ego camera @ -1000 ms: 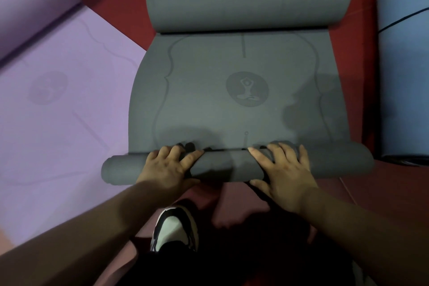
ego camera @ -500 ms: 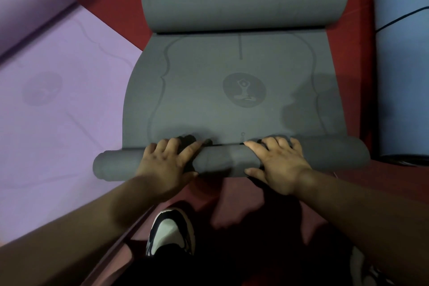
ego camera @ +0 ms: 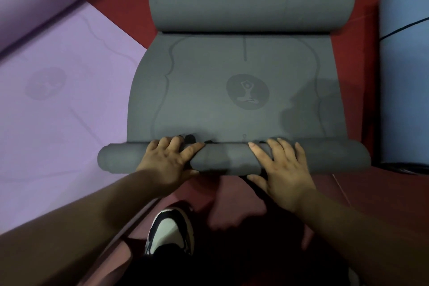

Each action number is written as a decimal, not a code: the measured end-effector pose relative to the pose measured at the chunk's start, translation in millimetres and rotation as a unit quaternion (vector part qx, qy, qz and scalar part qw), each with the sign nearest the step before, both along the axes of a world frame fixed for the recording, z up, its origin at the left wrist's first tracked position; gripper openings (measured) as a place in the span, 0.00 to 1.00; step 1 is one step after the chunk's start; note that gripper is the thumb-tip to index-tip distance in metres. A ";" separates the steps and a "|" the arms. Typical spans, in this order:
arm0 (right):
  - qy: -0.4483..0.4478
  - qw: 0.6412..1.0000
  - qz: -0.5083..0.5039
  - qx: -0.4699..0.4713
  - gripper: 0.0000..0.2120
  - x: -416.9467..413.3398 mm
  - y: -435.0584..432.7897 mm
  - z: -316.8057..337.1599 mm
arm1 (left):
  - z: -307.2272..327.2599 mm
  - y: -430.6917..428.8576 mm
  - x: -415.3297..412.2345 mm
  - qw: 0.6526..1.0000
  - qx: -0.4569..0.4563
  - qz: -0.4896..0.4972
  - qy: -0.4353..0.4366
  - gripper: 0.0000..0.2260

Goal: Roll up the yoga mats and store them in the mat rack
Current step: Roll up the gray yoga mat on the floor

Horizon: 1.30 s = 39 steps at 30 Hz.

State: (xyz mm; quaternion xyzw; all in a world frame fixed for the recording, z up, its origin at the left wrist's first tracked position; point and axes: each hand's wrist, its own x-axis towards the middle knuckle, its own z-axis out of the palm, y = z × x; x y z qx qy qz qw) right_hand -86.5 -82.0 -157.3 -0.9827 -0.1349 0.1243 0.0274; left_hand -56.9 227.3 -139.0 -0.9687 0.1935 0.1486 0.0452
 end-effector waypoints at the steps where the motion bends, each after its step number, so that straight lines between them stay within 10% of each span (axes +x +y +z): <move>1: -0.006 1.000 -0.004 0.001 0.37 1.0 0.9 -2.1 | 1.5 -0.6 0.8 1.000 0.002 0.001 0.009 0.34; 39: 0.034 0.999 0.017 -0.036 0.41 52.5 -1.4 7.3 | -9.3 -3.0 0.9 1.000 0.021 0.020 -0.003 0.40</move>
